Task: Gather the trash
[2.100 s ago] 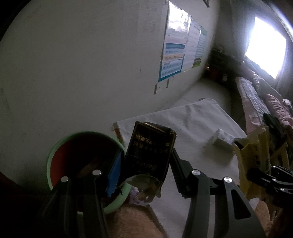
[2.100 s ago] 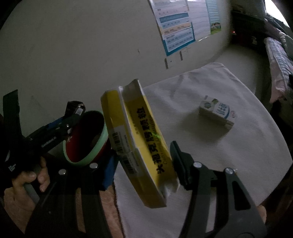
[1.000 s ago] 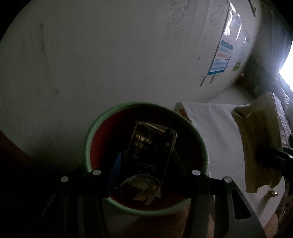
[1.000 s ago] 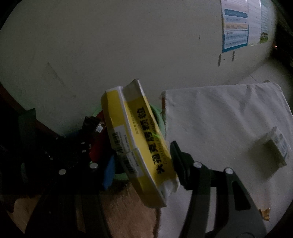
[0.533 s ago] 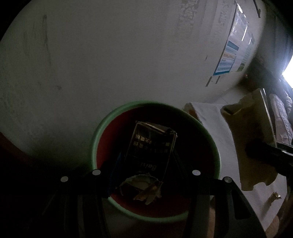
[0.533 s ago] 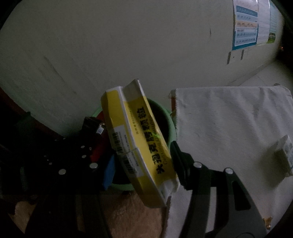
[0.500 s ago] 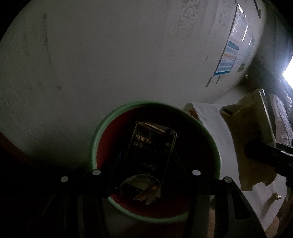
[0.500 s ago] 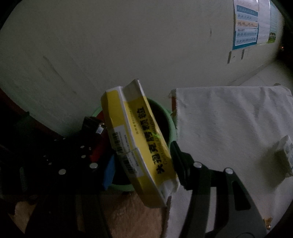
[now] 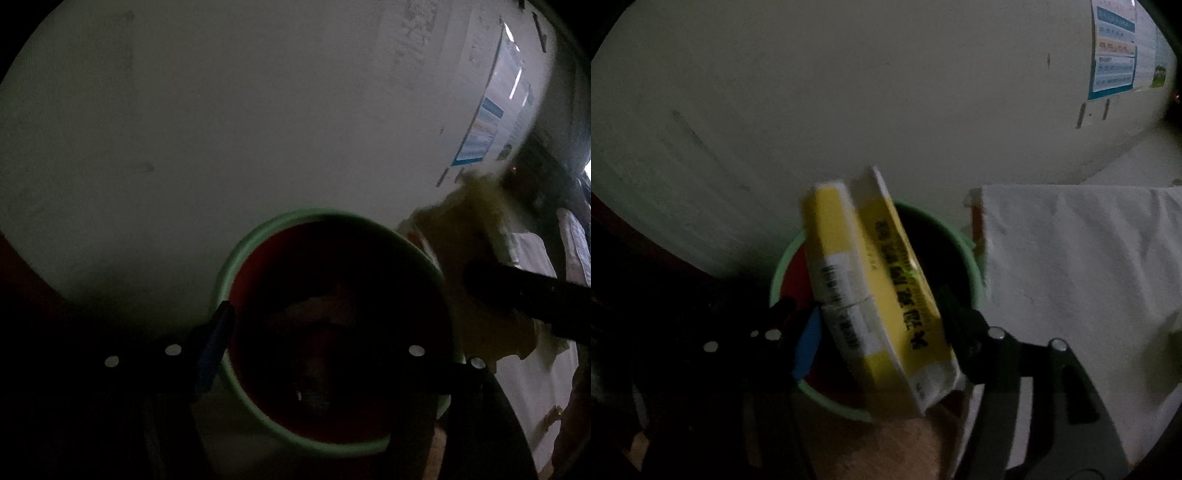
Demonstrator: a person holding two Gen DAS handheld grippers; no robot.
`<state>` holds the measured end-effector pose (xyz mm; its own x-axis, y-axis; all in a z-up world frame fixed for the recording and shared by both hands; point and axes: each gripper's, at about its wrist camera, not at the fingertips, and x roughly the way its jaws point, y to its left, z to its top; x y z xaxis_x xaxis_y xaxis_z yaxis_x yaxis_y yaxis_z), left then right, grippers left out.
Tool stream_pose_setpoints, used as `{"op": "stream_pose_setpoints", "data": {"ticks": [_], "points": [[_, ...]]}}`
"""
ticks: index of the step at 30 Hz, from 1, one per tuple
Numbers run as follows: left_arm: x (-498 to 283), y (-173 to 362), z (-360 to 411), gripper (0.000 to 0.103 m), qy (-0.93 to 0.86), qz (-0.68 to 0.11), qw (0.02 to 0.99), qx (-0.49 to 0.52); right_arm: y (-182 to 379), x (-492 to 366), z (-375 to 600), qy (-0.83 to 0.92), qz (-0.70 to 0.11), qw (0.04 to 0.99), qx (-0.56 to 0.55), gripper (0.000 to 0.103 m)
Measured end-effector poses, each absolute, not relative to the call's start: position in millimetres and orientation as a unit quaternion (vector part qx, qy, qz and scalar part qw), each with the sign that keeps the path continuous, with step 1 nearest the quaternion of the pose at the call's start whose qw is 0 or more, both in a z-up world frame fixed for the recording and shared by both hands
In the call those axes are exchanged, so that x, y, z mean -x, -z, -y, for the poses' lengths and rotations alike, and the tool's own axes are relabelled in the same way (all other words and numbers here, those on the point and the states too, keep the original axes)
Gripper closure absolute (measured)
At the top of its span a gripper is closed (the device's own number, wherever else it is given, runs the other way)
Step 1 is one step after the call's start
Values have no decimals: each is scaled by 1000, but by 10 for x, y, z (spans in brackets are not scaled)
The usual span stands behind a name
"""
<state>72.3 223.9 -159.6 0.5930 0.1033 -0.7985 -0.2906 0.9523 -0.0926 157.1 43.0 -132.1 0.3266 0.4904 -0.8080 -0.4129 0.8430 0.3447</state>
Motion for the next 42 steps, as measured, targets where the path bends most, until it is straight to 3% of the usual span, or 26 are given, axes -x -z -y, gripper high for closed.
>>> {"op": "stream_pose_setpoints", "data": {"ticks": [1,9,11,16,21,34,42], "points": [[-720,1595,-2249,38,-113,-437,886,108,1312,-1576,-434,-277,-508,815,-42,30],[-656,1412,-2177,37,-115,-425,893,97,1043,-1439,-137,-257,-464,845,-61,23],[-656,1315,-2057,32,-107,-415,899,88,939,-1341,38,-246,-445,859,-61,21],[-647,1000,-1586,23,-65,-380,921,63,657,-980,657,-198,-384,899,-68,5],[-620,593,-1000,8,-13,-321,946,45,441,-546,1312,-134,-320,935,-68,4],[-317,-286,198,8,35,-187,982,22,3,563,2558,74,-69,992,-71,4],[-201,-459,596,8,49,-176,983,12,122,567,2876,114,-99,982,-111,4]]}}
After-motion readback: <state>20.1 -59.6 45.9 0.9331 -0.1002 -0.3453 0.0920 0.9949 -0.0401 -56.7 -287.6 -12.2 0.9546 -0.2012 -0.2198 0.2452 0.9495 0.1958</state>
